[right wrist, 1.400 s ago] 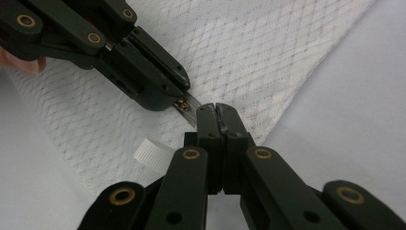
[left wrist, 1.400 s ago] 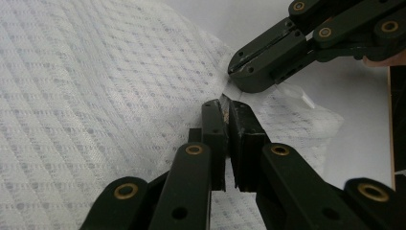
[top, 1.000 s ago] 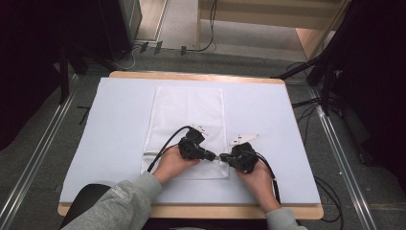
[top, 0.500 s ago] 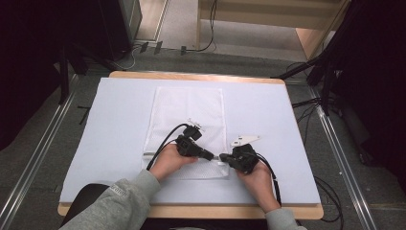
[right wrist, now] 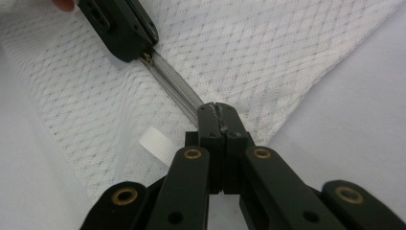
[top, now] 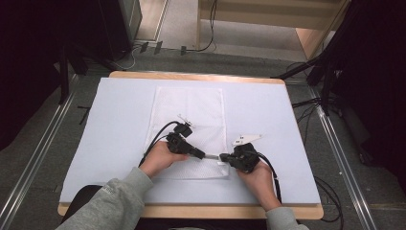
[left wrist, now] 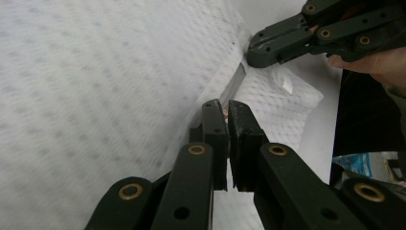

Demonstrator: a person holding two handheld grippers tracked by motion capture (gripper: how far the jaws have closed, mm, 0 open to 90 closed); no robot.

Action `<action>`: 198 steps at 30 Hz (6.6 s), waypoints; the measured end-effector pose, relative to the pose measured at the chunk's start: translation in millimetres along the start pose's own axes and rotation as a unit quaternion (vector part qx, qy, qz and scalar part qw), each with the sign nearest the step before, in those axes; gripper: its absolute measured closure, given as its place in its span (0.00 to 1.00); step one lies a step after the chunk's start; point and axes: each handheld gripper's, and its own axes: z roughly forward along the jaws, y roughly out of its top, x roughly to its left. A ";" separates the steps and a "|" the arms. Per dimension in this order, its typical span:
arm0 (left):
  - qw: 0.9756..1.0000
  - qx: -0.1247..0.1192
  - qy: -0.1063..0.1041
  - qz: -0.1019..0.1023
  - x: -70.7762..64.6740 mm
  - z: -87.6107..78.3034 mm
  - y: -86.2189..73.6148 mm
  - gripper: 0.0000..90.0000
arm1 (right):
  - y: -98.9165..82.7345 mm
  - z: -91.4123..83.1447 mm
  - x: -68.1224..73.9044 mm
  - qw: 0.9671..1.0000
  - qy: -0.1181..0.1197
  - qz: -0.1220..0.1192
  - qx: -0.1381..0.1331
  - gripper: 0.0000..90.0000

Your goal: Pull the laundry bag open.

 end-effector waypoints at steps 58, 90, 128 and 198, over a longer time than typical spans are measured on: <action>0.998 -0.025 0.031 -0.049 33.1 -94.4 -60.2 0.98 | 1.5 -0.1 -6.4 1.000 0.023 -0.011 0.005 1.00; 0.997 -0.025 0.049 -0.053 36.8 -107.5 -70.8 0.98 | 2.2 0.0 -6.2 1.000 0.022 -0.015 0.008 1.00; 0.992 -0.054 0.063 -0.095 46.9 -136.5 -102.0 0.98 | 5.8 0.4 -8.3 0.999 0.030 -0.020 0.021 1.00; 0.957 -0.169 0.229 -0.059 66.8 -175.8 -134.1 0.40 | 3.8 -34.6 -63.8 0.996 -0.034 0.065 -0.047 0.50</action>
